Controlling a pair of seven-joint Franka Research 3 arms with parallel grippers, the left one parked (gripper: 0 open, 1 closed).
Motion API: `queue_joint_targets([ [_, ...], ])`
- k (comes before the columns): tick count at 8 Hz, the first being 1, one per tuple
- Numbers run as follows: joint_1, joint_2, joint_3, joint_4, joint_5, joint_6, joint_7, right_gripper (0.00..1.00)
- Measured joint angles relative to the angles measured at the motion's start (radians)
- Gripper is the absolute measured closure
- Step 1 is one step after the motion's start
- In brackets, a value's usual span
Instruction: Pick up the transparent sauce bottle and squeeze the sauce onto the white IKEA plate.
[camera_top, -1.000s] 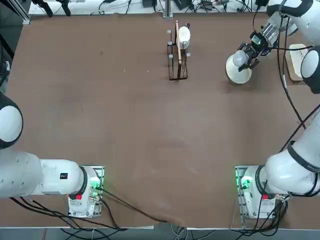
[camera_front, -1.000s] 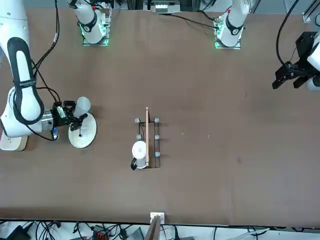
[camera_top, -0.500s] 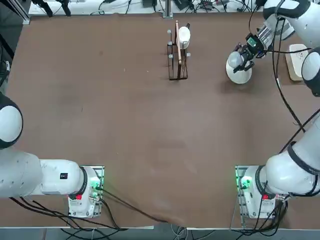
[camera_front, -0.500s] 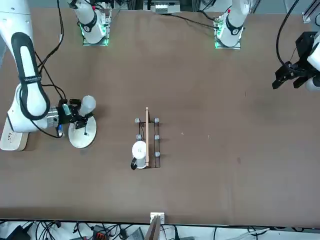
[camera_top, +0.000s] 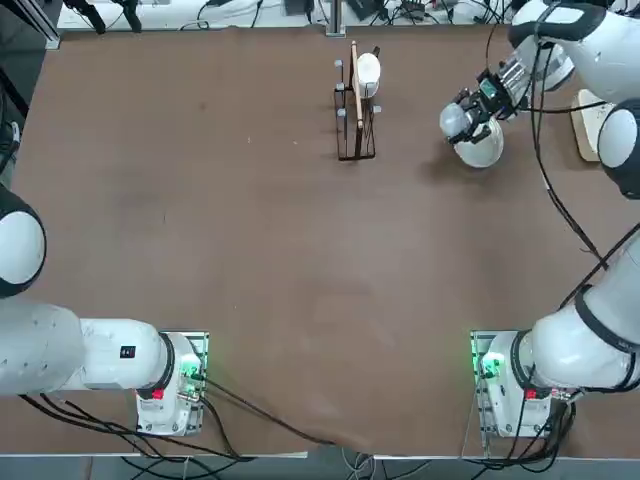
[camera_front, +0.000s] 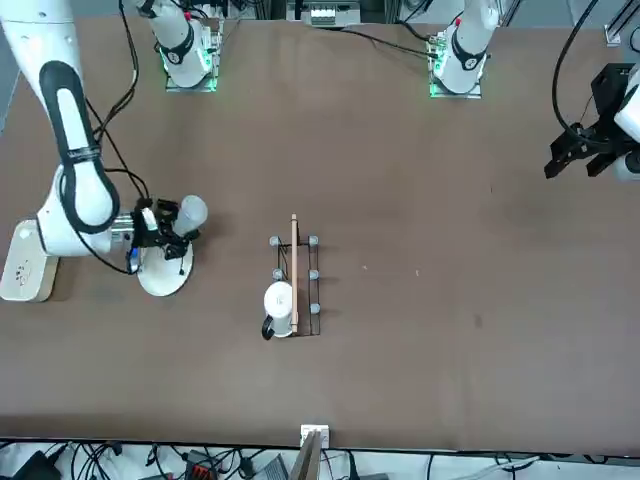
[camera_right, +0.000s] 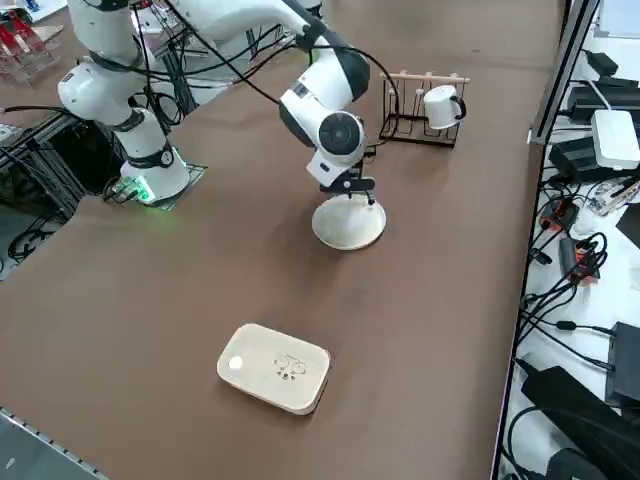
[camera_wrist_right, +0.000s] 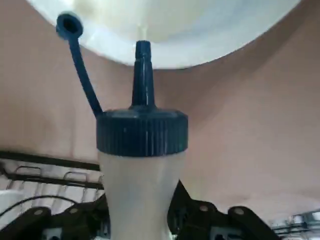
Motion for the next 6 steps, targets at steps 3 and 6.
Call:
queue_joint_targets([
  [3, 0.003, 0.01, -0.004, 0.013, 0.056, 0.075, 0.0, 0.65],
  [6, -0.007, 0.04, -0.017, 0.075, 0.057, 0.078, 0.0, 0.66],
])
